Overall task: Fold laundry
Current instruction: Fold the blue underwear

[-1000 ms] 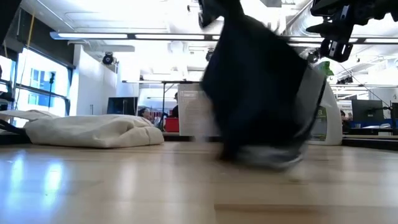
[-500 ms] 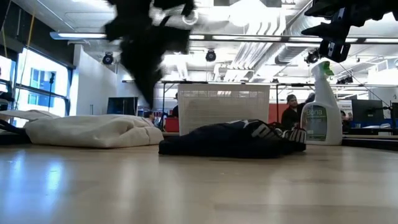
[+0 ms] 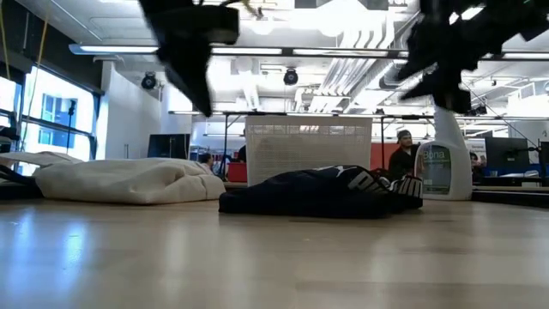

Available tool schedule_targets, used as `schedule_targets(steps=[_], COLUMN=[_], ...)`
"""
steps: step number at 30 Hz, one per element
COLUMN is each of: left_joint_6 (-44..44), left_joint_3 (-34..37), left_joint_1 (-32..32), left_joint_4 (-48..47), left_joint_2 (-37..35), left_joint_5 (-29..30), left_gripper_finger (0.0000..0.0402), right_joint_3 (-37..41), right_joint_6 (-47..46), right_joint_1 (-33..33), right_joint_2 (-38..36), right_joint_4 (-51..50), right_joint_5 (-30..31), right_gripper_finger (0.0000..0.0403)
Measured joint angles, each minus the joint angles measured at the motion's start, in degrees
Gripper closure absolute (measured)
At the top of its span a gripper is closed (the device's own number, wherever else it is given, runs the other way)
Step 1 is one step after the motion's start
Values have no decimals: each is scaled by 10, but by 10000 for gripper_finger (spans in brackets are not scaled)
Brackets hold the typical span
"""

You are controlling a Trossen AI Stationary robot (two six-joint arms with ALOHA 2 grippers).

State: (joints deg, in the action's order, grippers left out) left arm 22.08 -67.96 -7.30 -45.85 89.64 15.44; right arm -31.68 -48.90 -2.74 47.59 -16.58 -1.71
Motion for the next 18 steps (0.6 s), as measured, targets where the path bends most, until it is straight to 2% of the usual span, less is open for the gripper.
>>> schedule_targets(steps=[3, 7, 11, 14, 18], left_joint_6=[19, 14, -16, -1, 42], left_joint_3=[0, 6, 11, 11, 11], left_joint_1=[48, 130, 201, 242, 267], left_joint_4=[70, 165, 231, 261, 293], left_joint_2=[-4, 15, 52, 83, 132], left_joint_5=[0, -74, -143, -195, -202], left_gripper_finger=[272, 272, 270, 256, 233], right_joint_3=[-20, -46, -52, -53, -54], right_joint_6=[-58, -119, -131, -143, -170], right_joint_1=[-22, -37, -44, -44, -44], right_joint_2=[64, 149, 207, 228, 233], right_joint_4=[-51, -95, -93, -94, -106], right_joint_5=[-28, -62, -104, -113, -81], right_gripper_finger=[269, 269, 265, 241, 190])
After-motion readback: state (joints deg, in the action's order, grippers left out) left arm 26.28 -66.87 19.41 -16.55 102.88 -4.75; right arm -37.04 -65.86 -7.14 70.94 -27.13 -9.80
